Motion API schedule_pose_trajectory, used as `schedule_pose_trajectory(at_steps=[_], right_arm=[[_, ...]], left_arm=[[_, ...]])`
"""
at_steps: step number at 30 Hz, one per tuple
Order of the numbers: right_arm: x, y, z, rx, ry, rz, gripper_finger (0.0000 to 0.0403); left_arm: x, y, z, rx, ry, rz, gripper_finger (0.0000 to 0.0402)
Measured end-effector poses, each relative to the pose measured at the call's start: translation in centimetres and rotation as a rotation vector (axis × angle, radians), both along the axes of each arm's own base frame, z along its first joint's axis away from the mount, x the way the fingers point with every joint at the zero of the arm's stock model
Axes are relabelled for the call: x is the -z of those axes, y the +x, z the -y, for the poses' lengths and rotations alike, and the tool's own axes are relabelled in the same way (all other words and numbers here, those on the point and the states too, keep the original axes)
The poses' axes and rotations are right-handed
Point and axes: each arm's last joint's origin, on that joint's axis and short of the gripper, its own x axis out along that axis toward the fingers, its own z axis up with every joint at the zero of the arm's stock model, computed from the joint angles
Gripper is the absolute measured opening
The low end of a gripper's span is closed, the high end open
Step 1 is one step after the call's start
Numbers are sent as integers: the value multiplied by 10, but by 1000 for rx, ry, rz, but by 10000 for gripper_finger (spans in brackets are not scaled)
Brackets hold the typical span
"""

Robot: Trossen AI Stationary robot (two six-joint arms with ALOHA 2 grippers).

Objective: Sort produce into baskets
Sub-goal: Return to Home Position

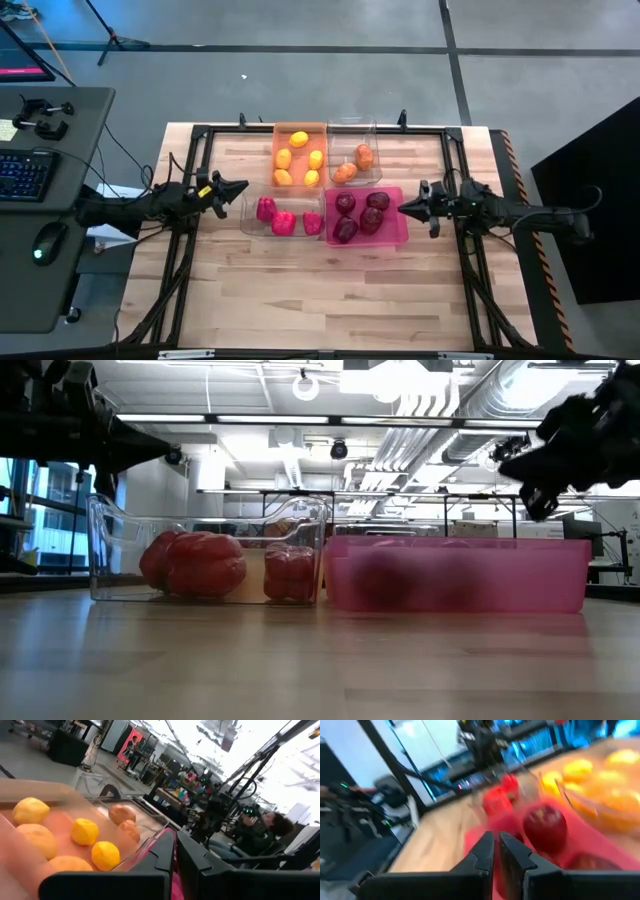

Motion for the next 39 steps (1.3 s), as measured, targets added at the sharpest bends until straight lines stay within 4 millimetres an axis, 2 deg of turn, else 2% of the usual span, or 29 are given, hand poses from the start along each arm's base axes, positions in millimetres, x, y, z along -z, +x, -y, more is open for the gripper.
schedule_pose_trajectory(at_steps=[6, 9, 39], right_arm=[[-18, -10, -2, -8, -38, 215, 17], [-23, -11, -3, -16, -44, 257, 17], [-12, -9, -3, -25, -24, 144, 17]], left_arm=[[0, 0, 0, 1, 0, -2, 5], [0, 0, 0, 7, 0, -4, 5], [2, 2, 3, 42, 1, -20, 5]])
